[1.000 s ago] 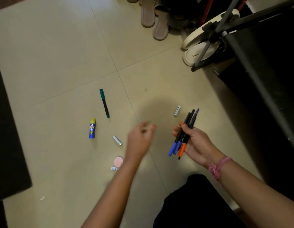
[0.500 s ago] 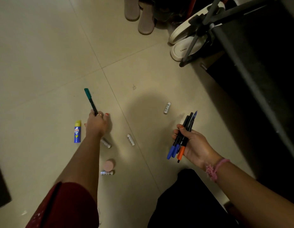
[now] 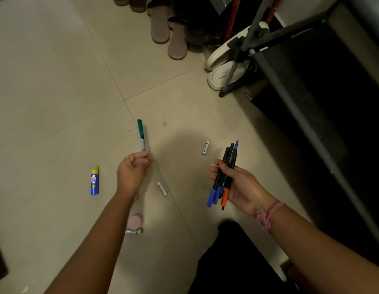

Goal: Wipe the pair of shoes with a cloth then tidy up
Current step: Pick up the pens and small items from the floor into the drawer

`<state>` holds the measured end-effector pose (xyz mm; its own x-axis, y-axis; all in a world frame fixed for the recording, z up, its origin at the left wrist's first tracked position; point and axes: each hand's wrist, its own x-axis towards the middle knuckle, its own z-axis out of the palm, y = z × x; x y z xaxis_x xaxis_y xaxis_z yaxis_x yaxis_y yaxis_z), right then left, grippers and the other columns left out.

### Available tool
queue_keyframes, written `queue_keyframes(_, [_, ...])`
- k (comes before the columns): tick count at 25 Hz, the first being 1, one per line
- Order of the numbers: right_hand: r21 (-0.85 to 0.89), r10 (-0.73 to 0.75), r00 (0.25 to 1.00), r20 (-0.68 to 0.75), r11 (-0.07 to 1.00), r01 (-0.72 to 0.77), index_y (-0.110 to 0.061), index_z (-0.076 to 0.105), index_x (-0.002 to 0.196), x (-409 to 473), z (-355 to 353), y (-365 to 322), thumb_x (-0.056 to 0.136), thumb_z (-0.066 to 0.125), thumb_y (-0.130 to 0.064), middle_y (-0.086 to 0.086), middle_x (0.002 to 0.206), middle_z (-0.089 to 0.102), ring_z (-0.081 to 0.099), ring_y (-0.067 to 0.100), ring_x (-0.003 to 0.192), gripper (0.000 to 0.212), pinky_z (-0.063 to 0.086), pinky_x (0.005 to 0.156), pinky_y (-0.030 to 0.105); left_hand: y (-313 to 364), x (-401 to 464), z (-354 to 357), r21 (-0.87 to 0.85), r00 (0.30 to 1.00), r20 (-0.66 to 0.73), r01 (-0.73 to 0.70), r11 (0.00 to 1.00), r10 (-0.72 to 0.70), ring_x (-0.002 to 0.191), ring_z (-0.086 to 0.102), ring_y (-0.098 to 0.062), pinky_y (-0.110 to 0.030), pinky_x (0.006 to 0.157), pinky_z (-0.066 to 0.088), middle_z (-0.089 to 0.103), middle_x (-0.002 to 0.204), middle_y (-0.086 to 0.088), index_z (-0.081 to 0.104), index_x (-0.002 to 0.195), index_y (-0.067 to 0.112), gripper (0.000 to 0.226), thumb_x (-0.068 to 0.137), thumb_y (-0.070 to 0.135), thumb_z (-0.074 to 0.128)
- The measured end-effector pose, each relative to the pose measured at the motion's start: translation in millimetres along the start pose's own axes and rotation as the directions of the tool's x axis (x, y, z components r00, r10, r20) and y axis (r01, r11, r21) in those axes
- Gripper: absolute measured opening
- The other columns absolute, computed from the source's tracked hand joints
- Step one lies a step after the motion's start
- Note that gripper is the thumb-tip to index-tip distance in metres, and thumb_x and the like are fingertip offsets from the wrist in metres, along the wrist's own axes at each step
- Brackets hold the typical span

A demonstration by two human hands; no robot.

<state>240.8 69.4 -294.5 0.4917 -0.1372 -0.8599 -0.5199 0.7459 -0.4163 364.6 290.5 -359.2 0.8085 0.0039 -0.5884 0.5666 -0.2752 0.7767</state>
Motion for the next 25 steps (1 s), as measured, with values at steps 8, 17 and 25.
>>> queue_keyframes(8, [0.046,-0.027,0.996,0.089,0.999,0.023,-0.010,0.064,0.113,-83.4,-10.5,-51.1,0.094,0.046,-0.005,0.006,0.104,0.071,0.067,0.013,0.081,0.027,0.058,0.067,0.028,89.3,-148.0,32.2,-0.110,0.848,0.486,0.301,0.947,-0.213,0.094,0.071,-0.023,-0.034,0.088,0.054,0.066,0.086,-0.004,0.061,0.115,0.007,0.027,0.094,-0.005,0.049])
queue_keyframes(17, [0.145,-0.204,0.975,0.082,0.971,0.191,-0.010,0.057,0.121,-256.4,-20.5,-94.4,0.095,0.044,0.002,0.005,0.115,0.068,0.062,0.014,0.100,0.031,0.057,0.077,0.034,199.1,-292.8,61.3,0.061,0.721,0.664,0.210,0.976,-0.197,0.095,0.071,-0.014,-0.033,0.094,0.050,0.075,0.096,-0.004,0.065,0.102,0.008,0.015,0.096,0.014,0.054])
queue_keyframes(25, [0.335,-0.360,0.930,-0.073,0.870,0.363,0.003,0.051,0.121,-416.4,-57.3,-42.8,0.096,0.042,0.004,0.008,0.111,0.069,0.071,0.016,0.084,0.027,0.060,0.068,0.033,228.9,-422.5,64.0,0.193,0.570,0.792,0.108,0.975,-0.220,0.099,0.070,-0.016,-0.033,0.093,0.052,0.075,0.100,-0.007,0.066,0.106,0.007,0.016,0.093,0.014,0.058])
